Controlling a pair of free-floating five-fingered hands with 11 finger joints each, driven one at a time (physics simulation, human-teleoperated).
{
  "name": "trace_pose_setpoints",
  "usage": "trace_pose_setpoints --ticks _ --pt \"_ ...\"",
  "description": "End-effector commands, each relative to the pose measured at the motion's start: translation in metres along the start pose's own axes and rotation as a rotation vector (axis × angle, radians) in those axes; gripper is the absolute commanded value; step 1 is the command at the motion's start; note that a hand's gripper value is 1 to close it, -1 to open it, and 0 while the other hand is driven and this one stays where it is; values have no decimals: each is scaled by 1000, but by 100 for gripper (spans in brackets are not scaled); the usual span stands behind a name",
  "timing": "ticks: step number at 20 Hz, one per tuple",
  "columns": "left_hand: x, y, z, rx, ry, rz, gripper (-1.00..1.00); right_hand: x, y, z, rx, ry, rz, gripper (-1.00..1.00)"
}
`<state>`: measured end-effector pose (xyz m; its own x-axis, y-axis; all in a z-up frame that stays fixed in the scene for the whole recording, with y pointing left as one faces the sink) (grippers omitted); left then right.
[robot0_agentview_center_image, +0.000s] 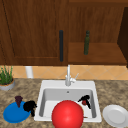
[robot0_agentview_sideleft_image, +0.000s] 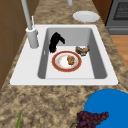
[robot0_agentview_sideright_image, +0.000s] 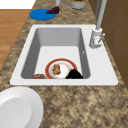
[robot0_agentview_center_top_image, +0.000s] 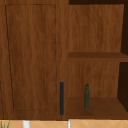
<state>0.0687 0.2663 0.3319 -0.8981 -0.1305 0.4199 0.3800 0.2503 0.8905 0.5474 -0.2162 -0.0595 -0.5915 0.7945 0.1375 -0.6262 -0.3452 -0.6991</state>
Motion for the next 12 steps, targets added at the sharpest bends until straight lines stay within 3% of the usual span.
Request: trace_pose_setpoints --ticks 1,5,6,8,10,12 --pt "0 0 0 0 0 0 0 -22 5 -19 64 -16 -38 -100" --pt "0 0 0 0 0 0 0 -27 9 -12 56 -43 -52 -100" --pt "0 0 0 0 0 0 0 -27 9 -12 55 -51 -58 100" --pt "0 0 0 0 0 0 0 -15 15 -14 29 -58 -48 100" --pt "0 0 0 0 0 0 0 -14 17 -20 -52 -95 23 100" --pt "0 0 0 0 0 0 0 -3 19 -13 -121 -69 57 100"
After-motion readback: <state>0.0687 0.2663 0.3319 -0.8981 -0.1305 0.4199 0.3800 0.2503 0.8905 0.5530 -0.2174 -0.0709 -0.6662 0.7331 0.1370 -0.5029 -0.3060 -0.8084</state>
